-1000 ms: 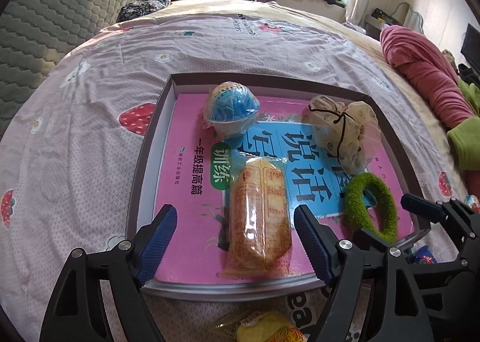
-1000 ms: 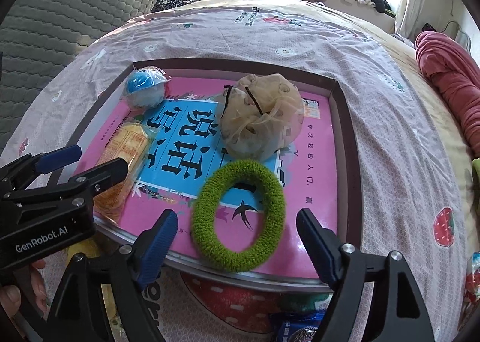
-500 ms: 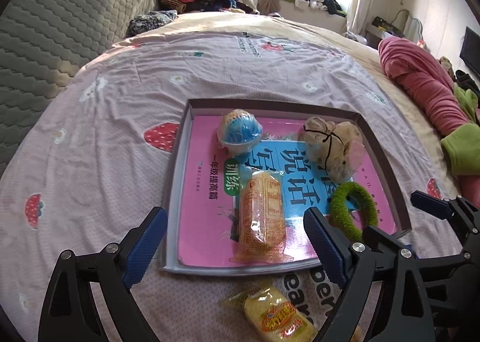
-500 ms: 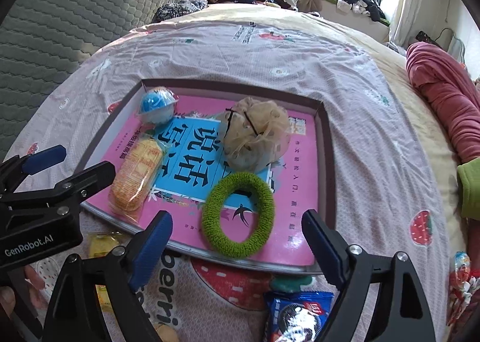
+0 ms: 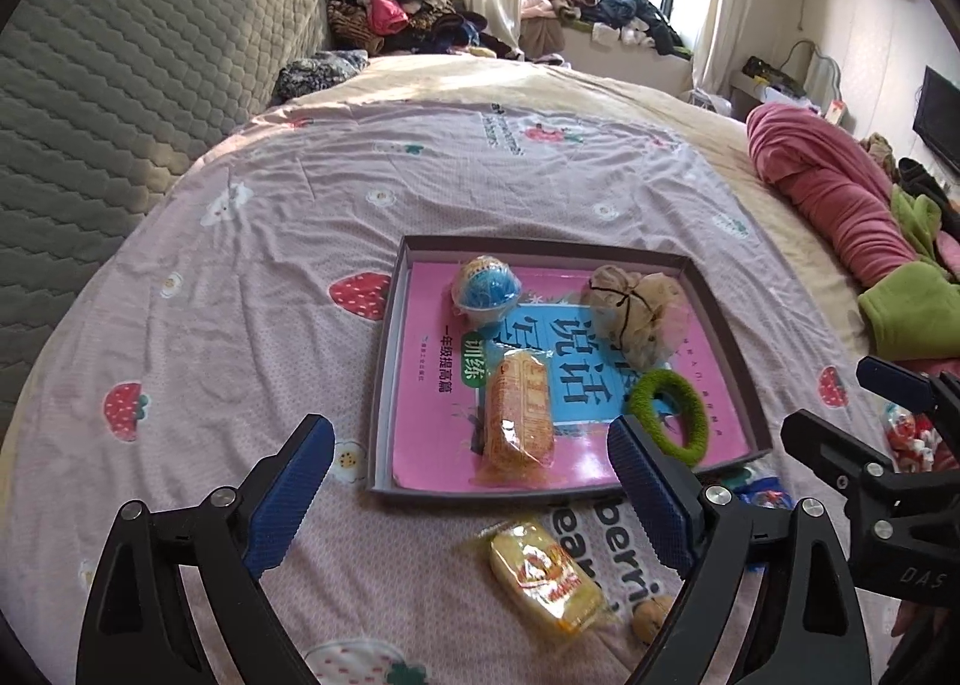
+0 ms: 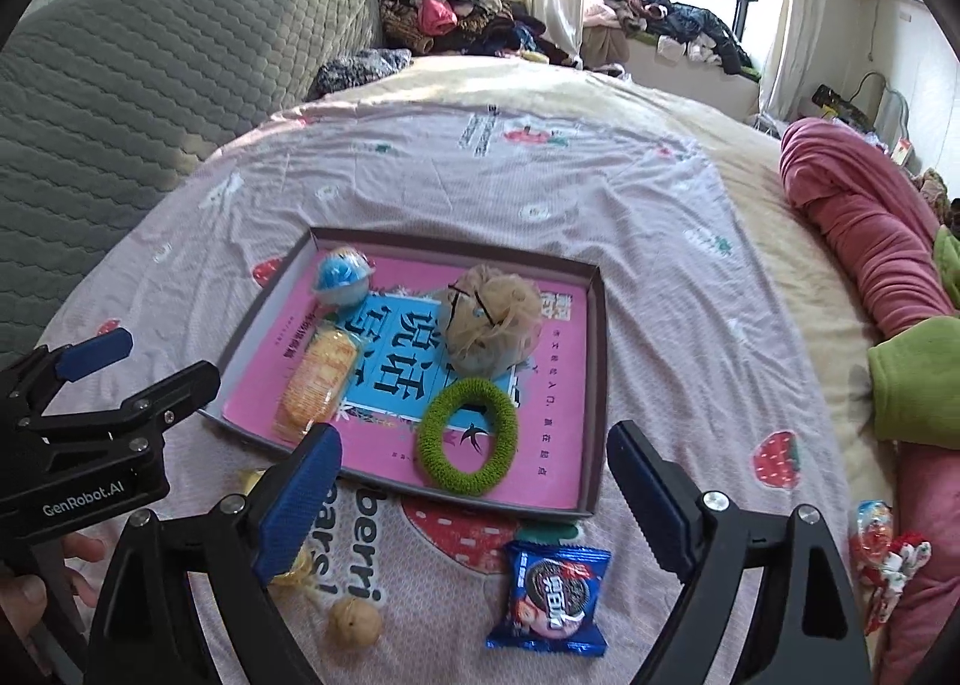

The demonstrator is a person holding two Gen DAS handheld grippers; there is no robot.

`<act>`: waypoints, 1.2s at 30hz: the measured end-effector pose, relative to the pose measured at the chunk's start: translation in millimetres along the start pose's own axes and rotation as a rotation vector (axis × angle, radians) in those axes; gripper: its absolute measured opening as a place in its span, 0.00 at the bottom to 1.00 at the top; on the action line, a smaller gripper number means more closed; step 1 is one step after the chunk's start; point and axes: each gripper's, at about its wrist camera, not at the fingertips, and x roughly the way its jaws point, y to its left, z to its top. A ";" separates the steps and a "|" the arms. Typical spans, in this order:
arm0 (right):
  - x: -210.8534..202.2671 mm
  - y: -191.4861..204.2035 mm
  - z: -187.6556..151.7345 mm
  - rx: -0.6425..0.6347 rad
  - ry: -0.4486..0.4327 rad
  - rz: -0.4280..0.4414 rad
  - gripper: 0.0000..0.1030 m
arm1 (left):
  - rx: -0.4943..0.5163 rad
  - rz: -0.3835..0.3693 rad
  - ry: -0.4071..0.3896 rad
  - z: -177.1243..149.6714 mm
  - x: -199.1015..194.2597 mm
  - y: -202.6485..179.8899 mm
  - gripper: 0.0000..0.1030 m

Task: Organize objects
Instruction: 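Withdraw both open tools from the tray toward the walnut on the bed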

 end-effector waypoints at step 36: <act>-144.8 13.1 -84.9 0.007 -0.124 0.017 0.99 | 0.032 -0.010 -0.057 -64.8 -116.5 -5.9 0.91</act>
